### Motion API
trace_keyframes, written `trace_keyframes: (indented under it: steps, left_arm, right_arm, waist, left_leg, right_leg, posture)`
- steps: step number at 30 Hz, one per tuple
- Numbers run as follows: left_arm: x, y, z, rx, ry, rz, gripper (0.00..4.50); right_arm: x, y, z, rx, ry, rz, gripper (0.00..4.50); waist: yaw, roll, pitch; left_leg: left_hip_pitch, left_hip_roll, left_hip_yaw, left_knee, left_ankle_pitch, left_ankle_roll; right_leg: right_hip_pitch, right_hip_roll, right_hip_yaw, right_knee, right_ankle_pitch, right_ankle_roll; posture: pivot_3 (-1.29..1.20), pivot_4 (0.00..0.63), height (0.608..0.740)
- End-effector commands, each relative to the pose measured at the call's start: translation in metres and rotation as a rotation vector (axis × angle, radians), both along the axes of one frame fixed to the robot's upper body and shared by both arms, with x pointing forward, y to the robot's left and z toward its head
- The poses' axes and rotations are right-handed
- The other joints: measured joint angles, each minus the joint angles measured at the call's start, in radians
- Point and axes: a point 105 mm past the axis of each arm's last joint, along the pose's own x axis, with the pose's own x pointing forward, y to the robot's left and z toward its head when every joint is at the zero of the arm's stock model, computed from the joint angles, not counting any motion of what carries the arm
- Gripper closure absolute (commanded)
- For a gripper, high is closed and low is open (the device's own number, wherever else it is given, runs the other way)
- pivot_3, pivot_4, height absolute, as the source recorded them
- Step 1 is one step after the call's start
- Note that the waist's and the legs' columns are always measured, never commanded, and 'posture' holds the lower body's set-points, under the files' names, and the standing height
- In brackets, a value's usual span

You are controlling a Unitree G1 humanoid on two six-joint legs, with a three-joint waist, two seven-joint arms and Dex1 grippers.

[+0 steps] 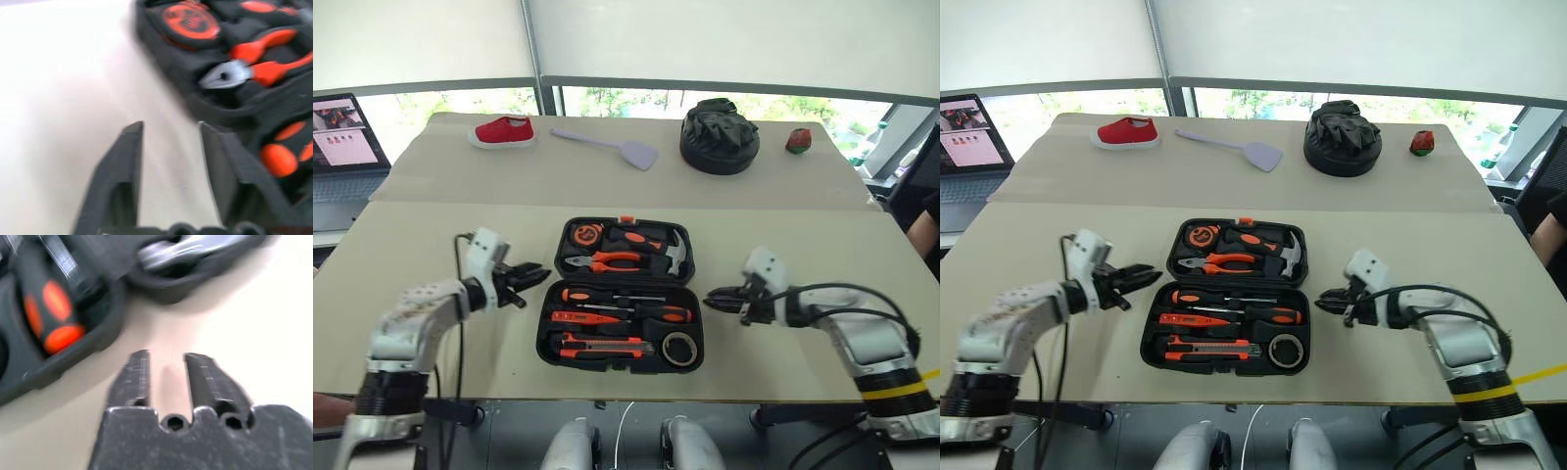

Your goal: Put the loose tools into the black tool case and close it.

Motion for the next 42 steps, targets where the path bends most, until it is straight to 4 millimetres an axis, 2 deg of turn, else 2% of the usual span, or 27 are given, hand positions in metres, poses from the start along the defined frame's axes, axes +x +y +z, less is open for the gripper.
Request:
trace_keyframes:
  steps: [1,3,4,5,8,12,15,19,23,26,27,31,33,36,38,40,42]
  left_arm:
    - [-0.007,-0.011,0.013,0.01,0.097,-0.061,1.2]
    - [-0.001,-0.015,0.016,0.005,0.12,-0.062,0.32]
    - [0.003,-0.018,0.016,0.011,0.127,-0.059,0.03]
    - [0.013,-0.019,0.017,-0.001,0.121,-0.014,0.0]
    - [0.035,-0.019,0.02,-0.024,0.104,0.102,0.0]
    - [0.04,-0.023,0.015,-0.036,0.13,0.108,0.0]
    - [0.044,-0.03,0.015,-0.062,0.131,0.097,0.0]
    - [0.055,-0.036,0.02,-0.139,0.116,0.118,0.0]
    - [0.055,-0.044,0.011,-0.116,0.159,0.096,0.0]
    - [0.055,-0.044,0.007,-0.096,0.17,0.099,0.0]
    - [0.056,-0.043,0.006,-0.094,0.167,0.109,0.54]
    - [0.055,-0.046,0.003,-0.125,0.196,0.104,1.97]
    - [0.052,-0.05,-0.004,-0.132,0.226,0.094,2.7]
    - [0.049,-0.051,-0.009,-0.135,0.242,0.091,3.76]
    - [0.05,-0.051,-0.011,-0.144,0.241,0.098,4.46]
    - [0.054,-0.051,-0.007,-0.193,0.204,0.113,4.46]
    - [0.059,-0.051,0.002,-0.247,0.127,0.117,4.46]
  right_arm:
    - [0.001,0.005,0.028,0.074,0.105,-0.062,1.73]
    - [0.01,0.018,0.055,0.234,0.157,-0.078,0.86]
    - [0.014,0.022,0.062,0.268,0.171,-0.082,0.52]
    - [0.02,0.025,0.058,0.228,0.233,-0.115,0.26]
    - [0.03,0.027,0.048,0.133,0.303,-0.178,0.26]
    - [0.053,0.034,0.049,0.118,0.258,-0.23,0.26]
    - [0.06,0.035,0.039,0.083,0.277,-0.254,0.26]
    - [0.066,0.037,0.026,0.053,0.306,-0.276,0.26]
    - [0.068,0.036,0.019,0.009,0.318,-0.288,1.36]
    - [0.066,0.033,0.015,-0.007,0.33,-0.285,2.39]
    - [0.065,0.032,0.014,-0.009,0.335,-0.286,2.73]
    - [0.063,0.034,0.008,-0.01,0.352,-0.29,4.09]
    - [0.064,0.034,0.001,0.014,0.38,-0.319,4.5]
    - [0.068,0.03,-0.006,0.032,0.383,-0.366,4.5]
    - [0.073,0.031,-0.002,0.077,0.345,-0.379,4.5]
    - [0.084,0.041,0.023,0.224,0.184,-0.331,4.5]
    - [0.083,0.046,0.04,0.302,0.098,-0.281,4.5]
  waist:
    - [-0.002,0.0,0.0]
    - [-0.007,0.0,0.0]
    - [-0.008,0.0,0.0]
    - [-0.007,0.0,0.0]
    - [-0.001,-0.002,0.0]
    - [-0.01,-0.002,0.0]
    - [-0.017,-0.002,0.0]
    - [-0.016,-0.002,0.0]
    - [-0.019,-0.002,0.0]
    - [-0.019,-0.002,0.0]
    - [-0.019,-0.002,0.0]
    - [-0.015,-0.002,0.0]
    - [-0.015,-0.002,0.0]
    - [-0.016,-0.002,0.0]
    - [-0.016,-0.003,0.0]
    - [-0.017,-0.004,-0.001]
    - [-0.017,-0.004,-0.001]
  left_leg:
    - [0.0,0.0,0.0,0.0,0.0,0.0]
    - [0.0,0.0,0.0,0.0,0.0,0.0]
    - [0.0,0.0,0.0,0.0,0.0,0.0]
    - [0.0,-0.001,0.0,0.0,0.0,0.0]
    - [-0.001,-0.002,-0.001,0.0,0.0,-0.001]
    - [-0.006,-0.002,-0.001,0.0,0.001,-0.001]
    - [-0.012,-0.003,-0.001,0.0,0.005,-0.008]
    - [-0.016,-0.003,-0.001,0.0,0.006,-0.009]
    - [-0.016,-0.003,-0.001,0.001,0.006,-0.01]
    - [-0.016,-0.003,-0.001,0.001,0.006,-0.01]
    - [-0.016,-0.003,-0.001,0.001,0.006,-0.009]
    - [-0.015,-0.003,-0.002,0.001,0.004,-0.006]
    - [-0.014,-0.003,-0.002,0.003,0.003,-0.004]
    - [-0.008,-0.003,-0.002,0.003,0.004,-0.003]
    - [-0.001,-0.003,-0.002,0.002,0.003,-0.003]
    - [0.001,-0.002,-0.002,0.001,0.003,-0.003]
    - [0.002,-0.002,-0.002,0.001,0.004,-0.004]
  right_leg:
    - [0.0,0.0,0.0,0.0,0.0,0.0]
    - [-0.001,0.0,0.001,0.0,0.0,0.0]
    - [-0.001,0.001,0.001,0.0,0.0,0.0]
    - [-0.001,0.001,0.001,0.0,0.0,0.0]
    - [0.0,0.002,-0.001,0.0,0.0,-0.001]
    - [-0.003,0.002,-0.001,0.002,0.001,0.0]
    - [-0.009,0.001,-0.001,0.002,0.001,0.001]
    - [-0.013,0.001,-0.002,0.002,0.002,0.002]
    - [-0.013,0.001,-0.001,0.002,0.002,0.002]
    - [-0.013,0.001,-0.001,0.003,0.002,0.002]
    - [-0.013,0.001,-0.001,0.003,0.002,0.002]
    - [-0.013,0.0,-0.001,0.007,0.002,0.002]
    - [-0.012,-0.001,-0.001,0.009,0.002,0.002]
    - [-0.005,-0.001,-0.001,0.009,0.002,0.002]
    - [0.001,-0.001,-0.001,0.009,0.002,0.002]
    - [0.003,-0.001,0.0,0.009,0.002,0.001]
    - [0.003,0.0,0.0,0.009,0.002,0.001]
  posture:
    - [0.0,0.15,0.74]
    - [0.0,0.15,0.74]
    - [0.0,0.15,0.74]
    - [0.0,0.15,0.74]
    - [0.0,0.15,0.74]
    - [0.0,0.15,0.74]
    - [0.0,0.15,0.74]
    - [0.0,0.15,0.74]
    - [0.0,0.15,0.74]
    - [0.0,0.15,0.74]
    - [0.0,0.15,0.74]
    - [0.0,0.15,0.74]
    - [0.0,0.15,0.74]
    - [0.0,0.15,0.74]
    - [0.0,0.15,0.74]
    - [0.0,0.15,0.74]
    - [0.0,0.15,0.74]
